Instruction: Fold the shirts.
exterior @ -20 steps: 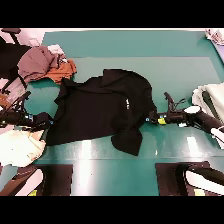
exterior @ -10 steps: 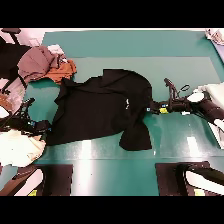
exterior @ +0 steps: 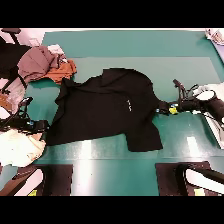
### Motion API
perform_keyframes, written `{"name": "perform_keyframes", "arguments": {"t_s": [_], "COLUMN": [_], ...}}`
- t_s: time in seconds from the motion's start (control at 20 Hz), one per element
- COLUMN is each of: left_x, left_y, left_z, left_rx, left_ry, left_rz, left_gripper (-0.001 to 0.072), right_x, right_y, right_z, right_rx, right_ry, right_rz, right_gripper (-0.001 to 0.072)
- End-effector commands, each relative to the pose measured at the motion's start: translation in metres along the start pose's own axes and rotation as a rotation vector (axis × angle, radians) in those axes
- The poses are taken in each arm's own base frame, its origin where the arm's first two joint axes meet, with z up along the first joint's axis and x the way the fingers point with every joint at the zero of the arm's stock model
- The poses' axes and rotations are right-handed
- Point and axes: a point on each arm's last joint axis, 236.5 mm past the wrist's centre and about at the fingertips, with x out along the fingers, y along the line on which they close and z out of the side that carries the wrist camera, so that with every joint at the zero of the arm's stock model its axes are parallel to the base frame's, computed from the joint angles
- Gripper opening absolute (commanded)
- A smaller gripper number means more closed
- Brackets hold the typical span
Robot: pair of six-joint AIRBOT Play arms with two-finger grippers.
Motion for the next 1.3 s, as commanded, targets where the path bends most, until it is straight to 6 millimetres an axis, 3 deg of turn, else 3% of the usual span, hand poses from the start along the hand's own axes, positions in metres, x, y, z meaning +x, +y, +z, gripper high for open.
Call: {"name": "perform_keyframes", "arguments": {"t_s": [0.0, 0.2, 0.55, 0.65, 0.85, 0.95, 1.0, 1.05, 1.1, 1.25], "left_x": [0.005, 0.02, 0.023, 0.026, 0.036, 0.038, 0.039, 0.039, 0.038, 0.019], "left_y": [0.003, 0.002, -0.037, -0.044, -0.058, -0.067, -0.071, -0.074, -0.077, -0.084], "left_z": [0.0, -0.018, -0.024, -0.031, -0.059, -0.063, -0.063, -0.063, -0.061, -0.042], "left_rx": [0.004, 0.009, 0.014, 0.007, 0.061, 0.108, 0.127, 0.133, 0.121, 0.064], "left_ry": [-0.01, 0.029, 0.035, 0.052, 0.137, 0.149, 0.149, 0.148, 0.145, 0.123], "left_rz": [0.009, -0.006, -0.176, -0.21, -0.245, -0.246, -0.246, -0.252, -0.26, -0.268], "left_gripper": [0.0562, 0.0562, 0.056, 0.0474, 0.0472, 0.0471, 0.0361, 0.013, 0.0027, 0.0025], "right_x": [-0.009, -0.017, -0.048, -0.049, -0.046, -0.043, -0.042, -0.04, -0.038, -0.038], "right_y": [-0.01, -0.004, 0.015, 0.017, 0.021, 0.026, 0.028, 0.031, 0.033, 0.034], "right_z": [-0.003, 0.001, 0.014, 0.013, 0.01, 0.007, 0.006, 0.004, 0.002, -0.004], "right_rx": [0.037, 0.005, -0.074, -0.078, -0.09, -0.104, -0.111, -0.12, -0.126, -0.132], "right_ry": [0.012, -0.021, -0.139, -0.143, -0.129, -0.117, -0.112, -0.105, -0.097, -0.069], "right_rz": [0.002, 0.0, -0.016, -0.014, -0.009, -0.005, -0.003, 0.0, 0.002, 0.007], "right_gripper": [0.0015, 0.0015, 0.0015, 0.0016, 0.0016, 0.0015, 0.0016, 0.0015, 0.0015, 0.0015]}}
